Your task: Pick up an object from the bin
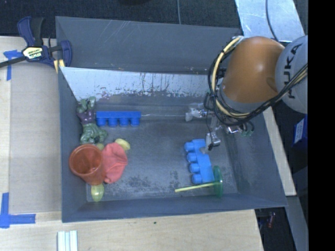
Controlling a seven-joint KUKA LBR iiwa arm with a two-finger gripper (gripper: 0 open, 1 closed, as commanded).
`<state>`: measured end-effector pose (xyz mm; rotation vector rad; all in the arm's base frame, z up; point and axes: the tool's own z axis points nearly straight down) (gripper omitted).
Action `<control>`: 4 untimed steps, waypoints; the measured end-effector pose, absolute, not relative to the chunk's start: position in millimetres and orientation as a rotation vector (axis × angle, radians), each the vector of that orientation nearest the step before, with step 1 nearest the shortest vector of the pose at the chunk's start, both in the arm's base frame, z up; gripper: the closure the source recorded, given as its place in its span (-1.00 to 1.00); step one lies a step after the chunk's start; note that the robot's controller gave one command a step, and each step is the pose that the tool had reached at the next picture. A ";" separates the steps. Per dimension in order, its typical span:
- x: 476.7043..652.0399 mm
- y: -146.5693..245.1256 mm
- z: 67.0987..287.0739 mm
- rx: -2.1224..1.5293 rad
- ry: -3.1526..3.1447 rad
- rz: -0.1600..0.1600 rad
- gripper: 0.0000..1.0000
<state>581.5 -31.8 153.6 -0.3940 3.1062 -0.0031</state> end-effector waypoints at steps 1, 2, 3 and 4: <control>546.8 -39.4 161.7 -0.950 2.990 -0.003 -1.00; 541.8 -39.7 145.7 -1.275 2.868 -0.001 -1.00; 548.5 -48.9 66.8 -1.852 2.531 -0.004 -1.00; 564.9 -32.9 71.7 -2.043 2.371 -0.017 1.00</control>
Offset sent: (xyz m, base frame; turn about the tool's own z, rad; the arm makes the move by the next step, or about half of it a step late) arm -0.0462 -0.0096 -0.0216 -0.7894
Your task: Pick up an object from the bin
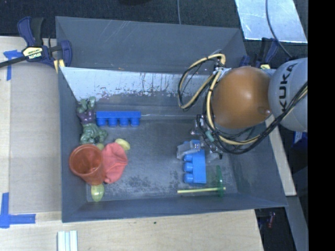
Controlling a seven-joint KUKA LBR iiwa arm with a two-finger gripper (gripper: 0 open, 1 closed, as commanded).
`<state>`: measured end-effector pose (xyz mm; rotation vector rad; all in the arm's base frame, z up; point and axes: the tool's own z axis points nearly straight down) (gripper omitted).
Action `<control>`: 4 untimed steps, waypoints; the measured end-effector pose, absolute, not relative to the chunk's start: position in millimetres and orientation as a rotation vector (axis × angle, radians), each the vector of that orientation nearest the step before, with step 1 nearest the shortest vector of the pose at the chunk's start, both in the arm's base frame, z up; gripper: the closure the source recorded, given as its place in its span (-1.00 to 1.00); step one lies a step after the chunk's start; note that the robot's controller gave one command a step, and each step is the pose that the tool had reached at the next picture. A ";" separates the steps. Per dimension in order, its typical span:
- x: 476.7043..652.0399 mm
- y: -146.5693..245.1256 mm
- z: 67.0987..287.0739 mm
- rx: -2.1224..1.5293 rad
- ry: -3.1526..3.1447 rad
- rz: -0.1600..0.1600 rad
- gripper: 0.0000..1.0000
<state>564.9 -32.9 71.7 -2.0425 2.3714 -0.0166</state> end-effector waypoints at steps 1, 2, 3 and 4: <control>564.9 -32.9 71.7 -2.042 2.372 -0.016 1.00; 562.4 -32.2 85.4 -2.044 2.375 -0.007 1.00; 564.5 -32.3 111.9 -2.040 2.371 -0.016 1.00; 564.9 -32.1 120.5 -2.036 2.371 -0.017 1.00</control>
Offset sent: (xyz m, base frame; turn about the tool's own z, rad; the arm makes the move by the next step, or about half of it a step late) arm 0.0000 0.0001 0.0570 0.0003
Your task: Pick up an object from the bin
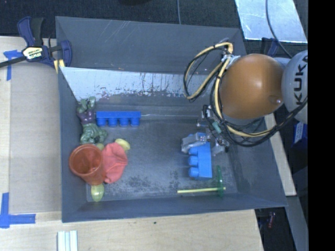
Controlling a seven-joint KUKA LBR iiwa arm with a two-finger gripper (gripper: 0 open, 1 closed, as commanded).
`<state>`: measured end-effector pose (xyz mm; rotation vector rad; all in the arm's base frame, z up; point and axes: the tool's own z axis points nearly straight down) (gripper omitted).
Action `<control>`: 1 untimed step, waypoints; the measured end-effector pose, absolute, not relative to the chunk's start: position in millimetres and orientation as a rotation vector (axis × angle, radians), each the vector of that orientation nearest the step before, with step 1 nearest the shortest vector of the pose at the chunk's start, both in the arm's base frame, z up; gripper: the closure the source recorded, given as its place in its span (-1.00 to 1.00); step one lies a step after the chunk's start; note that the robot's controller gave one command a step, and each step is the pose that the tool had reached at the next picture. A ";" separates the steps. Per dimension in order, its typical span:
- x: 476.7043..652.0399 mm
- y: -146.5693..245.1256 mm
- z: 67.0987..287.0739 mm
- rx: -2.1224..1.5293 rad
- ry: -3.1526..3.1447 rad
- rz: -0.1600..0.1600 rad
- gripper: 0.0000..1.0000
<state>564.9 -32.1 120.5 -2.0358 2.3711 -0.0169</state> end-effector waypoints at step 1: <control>563.2 -31.6 163.7 -2.039 2.374 -0.007 1.00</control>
Offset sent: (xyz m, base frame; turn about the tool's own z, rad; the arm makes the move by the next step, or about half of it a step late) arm -0.0026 0.0008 0.0496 -0.0006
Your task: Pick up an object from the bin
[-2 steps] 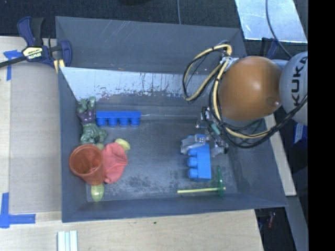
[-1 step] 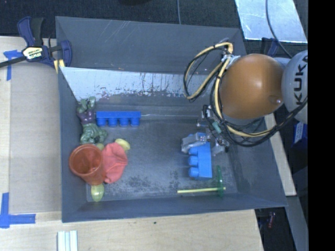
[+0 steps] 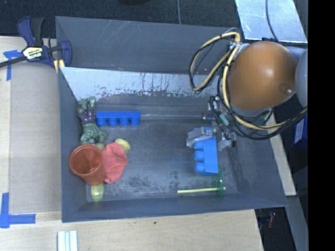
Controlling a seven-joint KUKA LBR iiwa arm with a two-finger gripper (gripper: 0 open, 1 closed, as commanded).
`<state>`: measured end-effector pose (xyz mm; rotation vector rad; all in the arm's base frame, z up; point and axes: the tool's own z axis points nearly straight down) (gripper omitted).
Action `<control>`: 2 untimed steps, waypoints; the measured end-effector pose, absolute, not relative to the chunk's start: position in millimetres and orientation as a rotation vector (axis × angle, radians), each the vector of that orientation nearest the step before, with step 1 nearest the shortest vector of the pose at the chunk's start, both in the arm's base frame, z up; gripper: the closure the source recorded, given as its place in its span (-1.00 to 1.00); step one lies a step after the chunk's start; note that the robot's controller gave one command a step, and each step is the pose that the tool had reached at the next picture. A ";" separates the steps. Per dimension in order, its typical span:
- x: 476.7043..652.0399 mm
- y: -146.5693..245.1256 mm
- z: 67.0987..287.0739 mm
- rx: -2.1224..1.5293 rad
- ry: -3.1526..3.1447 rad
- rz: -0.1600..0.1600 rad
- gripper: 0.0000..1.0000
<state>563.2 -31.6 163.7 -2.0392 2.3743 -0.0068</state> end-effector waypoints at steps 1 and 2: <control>564.9 -31.9 208.6 -2.036 2.371 -0.014 1.00; 565.6 -32.1 241.5 -2.034 2.369 -0.019 1.00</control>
Offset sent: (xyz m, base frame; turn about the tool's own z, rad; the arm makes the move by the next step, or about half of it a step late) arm 0.0016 -0.0002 0.0359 0.0000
